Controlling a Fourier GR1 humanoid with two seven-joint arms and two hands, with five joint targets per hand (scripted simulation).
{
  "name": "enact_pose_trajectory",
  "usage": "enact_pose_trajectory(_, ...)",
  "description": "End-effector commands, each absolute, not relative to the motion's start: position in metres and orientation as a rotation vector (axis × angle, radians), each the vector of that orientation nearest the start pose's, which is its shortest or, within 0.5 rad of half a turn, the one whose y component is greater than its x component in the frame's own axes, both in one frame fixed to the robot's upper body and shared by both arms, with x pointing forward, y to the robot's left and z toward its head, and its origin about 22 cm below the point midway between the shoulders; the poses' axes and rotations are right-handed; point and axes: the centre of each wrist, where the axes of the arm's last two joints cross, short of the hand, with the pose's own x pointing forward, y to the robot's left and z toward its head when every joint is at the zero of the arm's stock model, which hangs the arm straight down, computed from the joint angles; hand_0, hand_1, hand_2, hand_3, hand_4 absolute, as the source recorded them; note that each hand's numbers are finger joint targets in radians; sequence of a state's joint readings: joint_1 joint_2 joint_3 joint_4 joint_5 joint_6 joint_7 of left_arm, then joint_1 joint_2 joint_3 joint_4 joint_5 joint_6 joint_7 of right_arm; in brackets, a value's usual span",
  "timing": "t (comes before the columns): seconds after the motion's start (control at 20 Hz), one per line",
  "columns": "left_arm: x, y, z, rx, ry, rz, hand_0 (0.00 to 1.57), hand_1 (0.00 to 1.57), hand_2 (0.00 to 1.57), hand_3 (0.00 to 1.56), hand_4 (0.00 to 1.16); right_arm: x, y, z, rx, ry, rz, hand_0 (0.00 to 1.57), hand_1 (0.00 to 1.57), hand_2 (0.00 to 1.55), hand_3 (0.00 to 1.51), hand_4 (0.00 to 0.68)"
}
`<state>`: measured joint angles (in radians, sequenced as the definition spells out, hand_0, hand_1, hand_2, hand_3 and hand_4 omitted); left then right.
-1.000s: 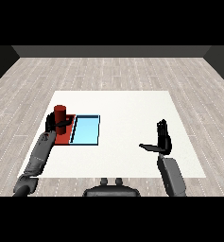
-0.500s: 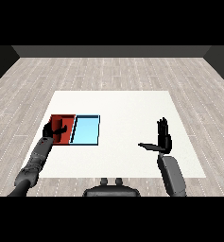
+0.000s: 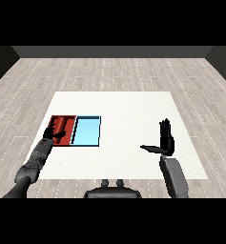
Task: Pick the red can and put it in the red box
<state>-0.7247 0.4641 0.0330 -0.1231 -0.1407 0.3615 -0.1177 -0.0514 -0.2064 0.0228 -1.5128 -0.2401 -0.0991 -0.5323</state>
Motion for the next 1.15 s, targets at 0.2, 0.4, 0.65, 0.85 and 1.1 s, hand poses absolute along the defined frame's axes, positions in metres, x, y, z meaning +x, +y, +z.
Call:
enact_pose_trajectory(0.2, 0.348, 0.389, -0.034, 0.859, -0.808, -0.354, 0.00, 0.00, 0.00, 0.00, 0.00, 0.237, -0.269, 0.002, -0.001, -2.118, -0.082, 0.00, 0.00, 0.00, 0.00, 0.000)
enact_pose_trajectory(0.4, 0.350, 0.374, -0.041, 0.825, -0.783, -0.232, 0.00, 0.00, 0.00, 0.00, 0.00, 0.246, -0.279, 0.008, -0.020, -2.130, -0.078, 0.00, 0.00, 0.00, 0.00, 0.000)
enact_pose_trajectory(0.65, 0.357, 0.386, -0.022, 0.855, -1.149, 0.028, 0.00, 0.00, 0.00, 0.00, 0.00, 0.250, -0.281, 0.013, -0.013, -2.141, -0.074, 0.00, 0.00, 0.00, 0.00, 0.000)
enact_pose_trajectory(0.85, 0.376, 0.364, -0.003, 0.668, -1.591, 0.206, 0.00, 0.00, 0.00, 0.00, 0.00, 0.248, -0.265, 0.012, 0.059, -2.146, -0.081, 0.00, 0.00, 0.00, 0.00, 0.000)
enact_pose_trajectory(1.1, 0.383, 0.342, 0.011, 0.439, -1.923, 0.200, 0.00, 0.00, 0.00, 0.00, 0.00, 0.244, -0.263, 0.013, 0.059, -2.140, -0.052, 0.00, 0.00, 0.00, 0.00, 0.000)
